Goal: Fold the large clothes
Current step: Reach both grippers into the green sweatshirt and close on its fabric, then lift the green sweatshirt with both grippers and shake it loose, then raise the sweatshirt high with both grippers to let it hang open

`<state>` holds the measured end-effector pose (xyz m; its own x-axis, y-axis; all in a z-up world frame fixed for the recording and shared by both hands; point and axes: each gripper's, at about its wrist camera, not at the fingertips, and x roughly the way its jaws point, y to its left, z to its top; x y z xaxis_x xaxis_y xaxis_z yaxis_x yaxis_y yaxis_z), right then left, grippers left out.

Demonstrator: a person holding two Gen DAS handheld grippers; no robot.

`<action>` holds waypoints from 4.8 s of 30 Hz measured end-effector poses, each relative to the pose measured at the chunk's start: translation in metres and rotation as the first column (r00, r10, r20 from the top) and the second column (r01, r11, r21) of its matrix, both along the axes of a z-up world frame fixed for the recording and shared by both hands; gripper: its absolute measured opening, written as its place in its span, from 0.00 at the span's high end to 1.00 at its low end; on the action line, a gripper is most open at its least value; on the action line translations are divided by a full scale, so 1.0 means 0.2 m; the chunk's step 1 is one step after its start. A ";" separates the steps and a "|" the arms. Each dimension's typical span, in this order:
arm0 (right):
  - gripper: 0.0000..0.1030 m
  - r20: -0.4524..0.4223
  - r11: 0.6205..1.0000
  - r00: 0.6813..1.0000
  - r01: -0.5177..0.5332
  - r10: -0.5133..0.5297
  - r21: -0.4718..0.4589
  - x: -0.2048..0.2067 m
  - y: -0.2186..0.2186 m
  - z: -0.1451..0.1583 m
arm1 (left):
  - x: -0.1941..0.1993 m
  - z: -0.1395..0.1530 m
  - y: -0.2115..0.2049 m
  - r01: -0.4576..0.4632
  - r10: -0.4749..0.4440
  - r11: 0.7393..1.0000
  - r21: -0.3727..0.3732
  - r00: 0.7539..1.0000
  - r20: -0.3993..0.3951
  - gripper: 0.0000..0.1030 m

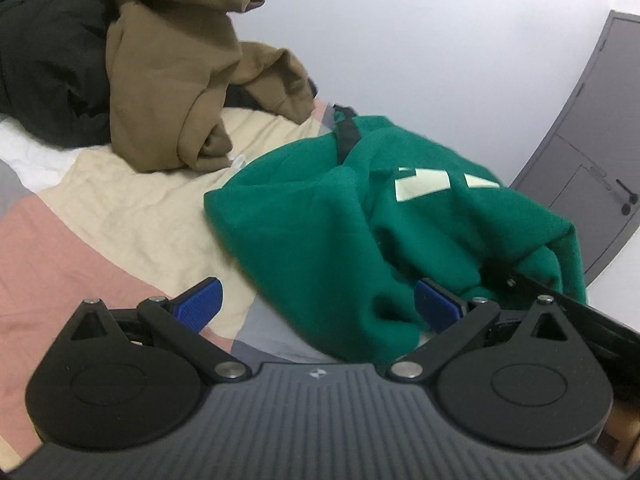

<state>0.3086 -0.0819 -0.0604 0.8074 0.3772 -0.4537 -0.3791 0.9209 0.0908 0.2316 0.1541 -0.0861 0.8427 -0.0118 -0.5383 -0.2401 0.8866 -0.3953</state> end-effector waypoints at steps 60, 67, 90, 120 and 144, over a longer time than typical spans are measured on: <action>0.28 -0.450 0.938 0.891 0.199 -0.053 0.284 -0.25 -0.93 -0.10 | -0.15 -0.16 -0.60 0.357 -0.396 0.909 -0.216 0.901 -0.175 0.89; 0.28 -0.386 0.871 0.922 0.202 -0.016 0.447 -0.23 -1.04 -0.03 | -0.31 -0.01 -0.61 0.471 -0.500 0.817 -0.333 0.866 -0.002 0.91; 0.28 -0.607 0.781 0.788 0.442 -0.104 0.441 -0.20 -1.16 -0.22 | -0.29 -0.13 -0.23 0.165 -0.251 0.757 -0.632 0.967 -0.049 0.23; 0.87 -0.286 0.837 0.947 0.037 0.145 0.546 -0.20 -1.00 -0.08 | -0.09 -0.04 -0.18 0.298 -0.152 0.738 -0.605 0.947 0.282 0.93; 0.88 -0.019 0.796 0.999 -0.018 0.037 0.605 -0.56 -1.25 0.46 | -0.48 0.12 0.06 0.222 -0.073 0.765 -0.605 0.962 0.262 0.90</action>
